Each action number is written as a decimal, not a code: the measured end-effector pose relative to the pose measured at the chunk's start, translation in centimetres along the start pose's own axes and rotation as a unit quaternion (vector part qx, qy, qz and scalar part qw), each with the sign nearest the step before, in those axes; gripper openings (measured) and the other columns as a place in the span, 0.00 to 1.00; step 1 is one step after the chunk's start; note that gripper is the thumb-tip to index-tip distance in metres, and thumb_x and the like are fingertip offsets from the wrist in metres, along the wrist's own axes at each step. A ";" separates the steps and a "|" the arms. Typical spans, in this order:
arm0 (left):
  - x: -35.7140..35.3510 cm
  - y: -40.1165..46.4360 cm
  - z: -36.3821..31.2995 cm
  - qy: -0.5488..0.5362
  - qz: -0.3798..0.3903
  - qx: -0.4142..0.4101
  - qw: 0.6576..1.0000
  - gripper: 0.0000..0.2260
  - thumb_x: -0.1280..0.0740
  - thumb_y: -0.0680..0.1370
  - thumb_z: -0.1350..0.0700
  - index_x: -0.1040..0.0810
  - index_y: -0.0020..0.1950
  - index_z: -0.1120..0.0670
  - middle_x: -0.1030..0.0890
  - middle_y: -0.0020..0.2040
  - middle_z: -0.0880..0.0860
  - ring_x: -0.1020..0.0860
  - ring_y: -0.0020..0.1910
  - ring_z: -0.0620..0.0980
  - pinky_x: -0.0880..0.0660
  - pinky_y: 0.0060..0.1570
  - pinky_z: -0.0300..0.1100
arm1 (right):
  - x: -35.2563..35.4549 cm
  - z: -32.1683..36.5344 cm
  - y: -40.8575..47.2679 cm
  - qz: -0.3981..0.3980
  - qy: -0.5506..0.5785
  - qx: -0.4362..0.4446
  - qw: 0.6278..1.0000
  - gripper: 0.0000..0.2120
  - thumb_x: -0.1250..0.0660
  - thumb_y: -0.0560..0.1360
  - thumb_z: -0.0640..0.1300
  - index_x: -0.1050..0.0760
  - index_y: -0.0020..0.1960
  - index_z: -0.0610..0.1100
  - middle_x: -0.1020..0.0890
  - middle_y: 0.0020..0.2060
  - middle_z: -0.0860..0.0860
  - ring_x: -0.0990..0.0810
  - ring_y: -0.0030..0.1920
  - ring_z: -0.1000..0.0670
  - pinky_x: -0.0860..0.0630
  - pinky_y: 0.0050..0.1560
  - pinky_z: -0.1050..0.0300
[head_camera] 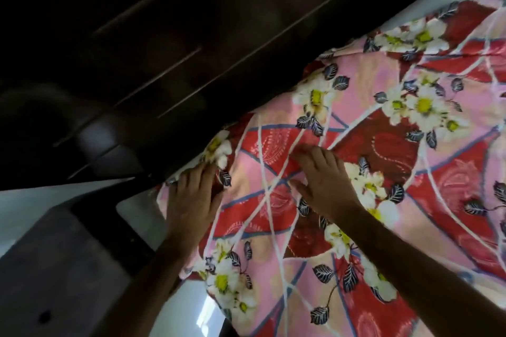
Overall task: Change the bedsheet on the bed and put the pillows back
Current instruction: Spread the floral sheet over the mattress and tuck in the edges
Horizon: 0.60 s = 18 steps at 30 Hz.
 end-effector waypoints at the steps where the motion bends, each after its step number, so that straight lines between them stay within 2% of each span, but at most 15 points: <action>1: 0.2 -0.2 0.8 0.014 -0.003 0.016 1.000 0.24 0.34 0.79 0.41 0.26 0.68 0.56 0.24 0.59 0.57 0.24 0.56 0.60 0.26 0.51 0.56 | 0.3 -0.3 0.4 -0.008 -0.013 -0.027 1.000 0.25 0.31 0.74 0.57 0.26 0.63 0.42 0.25 0.59 0.42 0.25 0.56 0.38 0.27 0.54 0.43; 5: -0.2 -1.9 4.6 0.000 0.037 0.105 0.994 0.26 0.43 0.80 0.32 0.28 0.59 0.54 0.22 0.51 0.56 0.20 0.49 0.59 0.23 0.46 0.53 | -0.1 -1.0 1.7 0.069 -0.038 -0.111 0.991 0.22 0.31 0.74 0.61 0.28 0.54 0.43 0.17 0.45 0.43 0.18 0.47 0.38 0.26 0.45 0.47; 7: -0.3 -3.6 7.1 -0.035 0.034 0.185 0.981 0.28 0.43 0.79 0.33 0.28 0.58 0.57 0.21 0.51 0.59 0.19 0.47 0.61 0.23 0.43 0.53 | -0.7 -0.7 1.9 0.104 -0.012 -0.131 0.986 0.18 0.35 0.77 0.60 0.27 0.54 0.46 0.16 0.46 0.44 0.16 0.47 0.38 0.25 0.44 0.49; 10: -1.8 -5.7 10.9 -0.187 0.028 0.310 0.932 0.25 0.37 0.79 0.38 0.28 0.65 0.58 0.25 0.60 0.60 0.23 0.57 0.62 0.23 0.48 0.56 | -0.8 0.1 2.1 0.106 0.032 -0.133 0.985 0.11 0.36 0.79 0.55 0.22 0.53 0.49 0.15 0.48 0.45 0.16 0.48 0.39 0.23 0.46 0.50; 12: -2.3 -5.5 11.9 -0.248 0.012 0.301 0.921 0.18 0.35 0.80 0.42 0.27 0.61 0.55 0.23 0.58 0.55 0.25 0.57 0.57 0.24 0.46 0.51 | -0.8 1.0 2.3 0.096 0.047 -0.117 0.987 0.09 0.35 0.79 0.51 0.21 0.50 0.46 0.14 0.46 0.43 0.16 0.46 0.38 0.23 0.46 0.50; 14: -1.9 -4.5 11.5 -0.253 0.006 0.260 0.932 0.08 0.35 0.82 0.48 0.27 0.51 0.52 0.20 0.47 0.50 0.21 0.48 0.53 0.27 0.39 0.47 | -0.9 1.3 2.2 0.085 0.060 -0.126 0.987 0.09 0.35 0.78 0.49 0.21 0.47 0.44 0.15 0.42 0.41 0.16 0.43 0.38 0.24 0.46 0.48; 16: -1.2 -3.7 10.7 -0.208 0.015 0.217 0.954 0.06 0.39 0.83 0.49 0.29 0.48 0.50 0.20 0.43 0.49 0.19 0.42 0.53 0.25 0.37 0.48 | -1.0 1.5 2.0 0.074 0.057 -0.140 0.986 0.10 0.34 0.78 0.50 0.21 0.46 0.44 0.15 0.40 0.41 0.16 0.42 0.37 0.24 0.46 0.48; 18: 0.0 -3.6 11.2 -0.129 -0.012 0.222 0.966 0.08 0.42 0.82 0.50 0.28 0.51 0.53 0.18 0.42 0.54 0.18 0.39 0.60 0.21 0.37 0.52 | -0.9 1.5 1.9 0.065 0.064 -0.143 0.986 0.11 0.34 0.79 0.50 0.21 0.45 0.42 0.15 0.40 0.40 0.16 0.41 0.37 0.25 0.43 0.49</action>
Point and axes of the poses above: each hand's wrist, its own y-axis towards the middle knuckle, its own x-axis out of the back of the hand, z = x × y, the point moved 10 cm from there along y, towards the middle knuckle
